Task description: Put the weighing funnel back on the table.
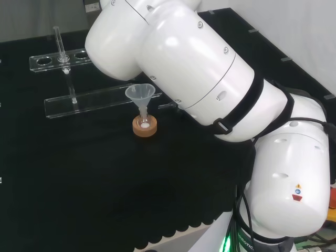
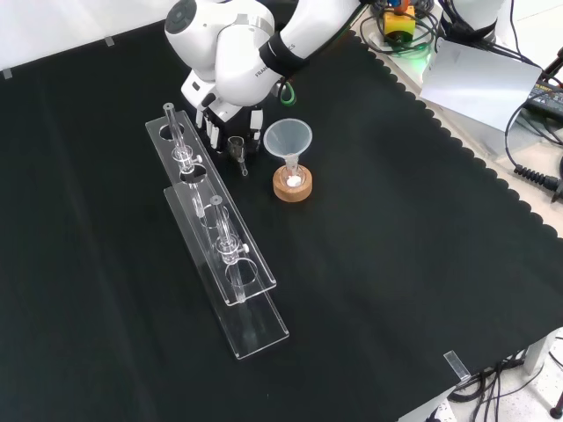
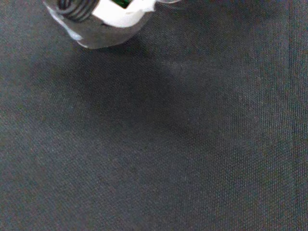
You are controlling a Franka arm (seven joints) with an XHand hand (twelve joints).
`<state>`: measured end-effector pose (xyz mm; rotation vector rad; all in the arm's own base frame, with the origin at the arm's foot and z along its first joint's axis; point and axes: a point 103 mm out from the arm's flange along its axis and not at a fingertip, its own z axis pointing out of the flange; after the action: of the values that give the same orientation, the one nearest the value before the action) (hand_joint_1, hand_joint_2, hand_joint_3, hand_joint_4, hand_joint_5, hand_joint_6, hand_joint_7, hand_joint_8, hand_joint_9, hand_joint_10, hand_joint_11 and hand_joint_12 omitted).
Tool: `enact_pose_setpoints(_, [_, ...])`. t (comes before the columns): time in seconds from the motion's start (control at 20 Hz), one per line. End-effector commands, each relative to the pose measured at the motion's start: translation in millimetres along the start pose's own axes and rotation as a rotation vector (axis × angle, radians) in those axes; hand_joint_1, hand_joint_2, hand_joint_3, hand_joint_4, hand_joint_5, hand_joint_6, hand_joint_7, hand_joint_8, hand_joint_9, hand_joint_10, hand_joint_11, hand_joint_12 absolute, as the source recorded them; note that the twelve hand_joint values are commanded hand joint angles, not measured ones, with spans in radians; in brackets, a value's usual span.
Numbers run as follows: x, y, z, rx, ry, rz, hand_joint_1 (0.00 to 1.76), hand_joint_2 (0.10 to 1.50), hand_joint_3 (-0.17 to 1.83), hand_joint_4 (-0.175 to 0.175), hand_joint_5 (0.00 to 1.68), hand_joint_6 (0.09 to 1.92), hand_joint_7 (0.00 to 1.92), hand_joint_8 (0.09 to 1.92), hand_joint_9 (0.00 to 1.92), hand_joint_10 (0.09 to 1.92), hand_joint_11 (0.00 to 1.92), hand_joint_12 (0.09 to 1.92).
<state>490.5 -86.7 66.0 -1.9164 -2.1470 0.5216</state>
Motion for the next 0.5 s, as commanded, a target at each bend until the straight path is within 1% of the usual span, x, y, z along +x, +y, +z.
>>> enact_pose_setpoints(0.05, [-0.6,-2.3,-3.8,-0.009,0.001,0.002,1.05,0.89,0.37,0.174,1.06,0.94,0.91,0.67,1.22,0.28,0.77,1.13])
enact_pose_setpoints(0.15, [-0.5,-4.4,-4.5,-0.011,-0.006,-0.003,1.04,0.95,0.27,0.175,1.03,0.95,0.83,0.72,1.15,0.32,0.72,1.16])
enact_pose_setpoints(0.2, [-0.9,-5.6,-4.7,-0.012,-0.013,-0.004,0.99,0.93,0.27,0.105,0.99,0.92,0.79,0.73,1.10,0.36,0.70,1.17])
enact_pose_setpoints(0.25, [-1.0,-6.9,-4.9,-0.012,-0.017,-0.004,0.94,0.89,0.32,0.042,0.94,0.88,0.76,0.74,1.05,0.40,0.67,1.18])
enact_pose_setpoints(0.3, [-1.1,-7.9,-4.7,-0.010,-0.022,-0.004,0.91,0.83,0.40,0.003,0.88,0.86,0.72,0.75,1.00,0.44,0.65,1.20])
enact_pose_setpoints(0.35, [-1.0,-9.2,-4.9,-0.008,-0.026,-0.002,0.88,0.79,0.47,-0.015,0.83,0.85,0.69,0.76,0.95,0.48,0.61,1.22])
enact_pose_setpoints(0.5, [-1.7,-12.7,-5.6,-0.010,-0.040,0.000,0.85,0.71,0.57,-0.030,0.67,0.83,0.58,0.77,0.80,0.57,0.49,1.29])
